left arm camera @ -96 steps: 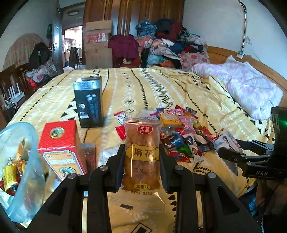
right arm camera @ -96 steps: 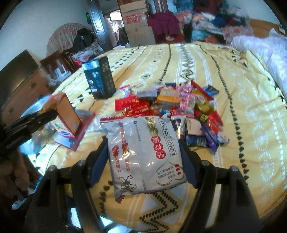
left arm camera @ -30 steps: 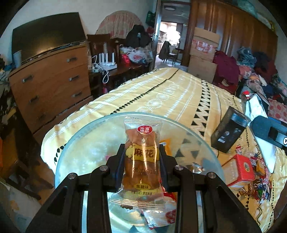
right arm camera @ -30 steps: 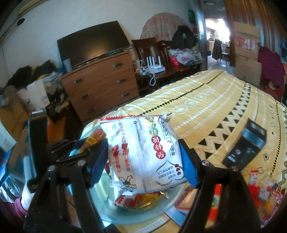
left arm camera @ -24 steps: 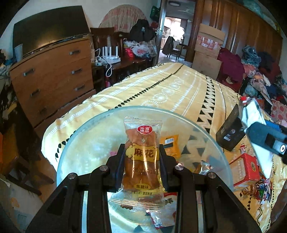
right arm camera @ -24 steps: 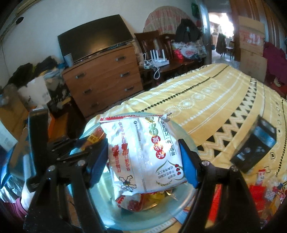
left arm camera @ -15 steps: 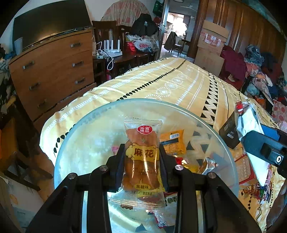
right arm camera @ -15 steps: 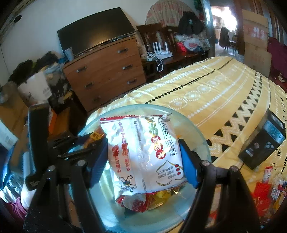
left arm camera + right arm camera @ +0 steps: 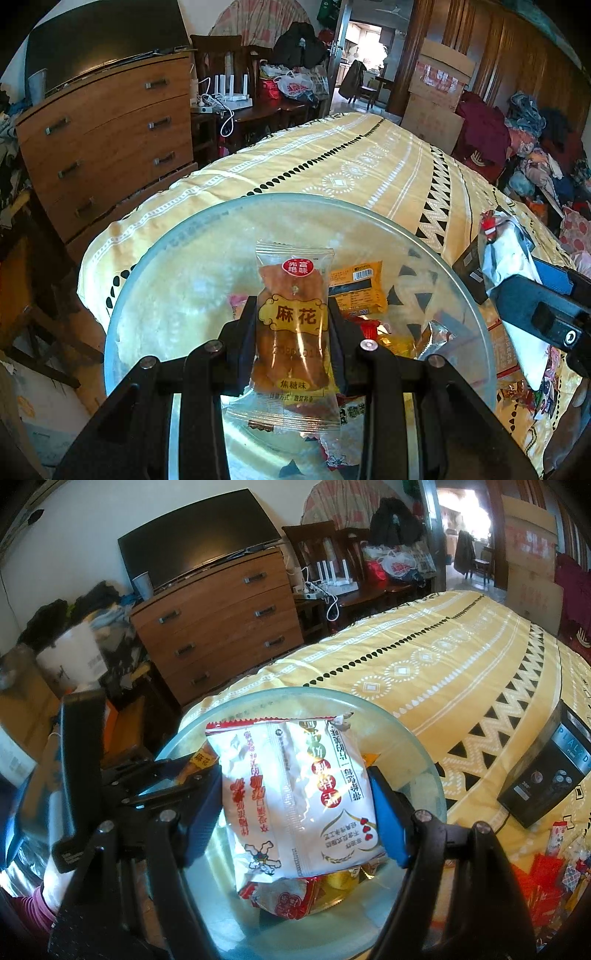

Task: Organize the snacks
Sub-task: 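Carry both held packets over the clear glass bowl, then open both tools to release the packets into the glass bowl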

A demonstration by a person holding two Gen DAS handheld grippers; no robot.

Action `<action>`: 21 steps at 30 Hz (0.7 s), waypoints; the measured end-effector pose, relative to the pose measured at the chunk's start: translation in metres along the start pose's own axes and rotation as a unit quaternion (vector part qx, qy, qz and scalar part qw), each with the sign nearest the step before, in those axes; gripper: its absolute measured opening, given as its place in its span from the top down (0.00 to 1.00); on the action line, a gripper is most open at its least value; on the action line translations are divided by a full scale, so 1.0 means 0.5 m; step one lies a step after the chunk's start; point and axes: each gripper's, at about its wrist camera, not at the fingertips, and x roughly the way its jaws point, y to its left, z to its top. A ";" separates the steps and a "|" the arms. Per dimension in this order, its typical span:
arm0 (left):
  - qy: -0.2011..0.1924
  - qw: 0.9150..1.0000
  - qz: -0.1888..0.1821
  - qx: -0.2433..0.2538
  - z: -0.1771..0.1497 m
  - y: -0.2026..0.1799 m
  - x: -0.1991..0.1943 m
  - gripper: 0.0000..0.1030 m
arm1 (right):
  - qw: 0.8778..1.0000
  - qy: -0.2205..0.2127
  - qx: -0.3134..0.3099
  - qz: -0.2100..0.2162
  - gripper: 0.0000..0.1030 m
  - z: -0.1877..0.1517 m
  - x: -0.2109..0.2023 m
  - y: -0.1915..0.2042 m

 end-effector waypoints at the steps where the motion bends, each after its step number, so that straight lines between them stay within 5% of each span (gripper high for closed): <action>1: 0.001 1.000 -0.001 0.000 -0.001 0.000 0.002 0.67 | 1.000 0.000 0.000 0.001 0.27 0.000 0.000 0.000; 21: 0.007 1.000 0.001 -0.006 -0.012 -0.005 0.012 0.66 | 1.000 0.006 0.000 0.001 0.27 -0.005 0.013 0.004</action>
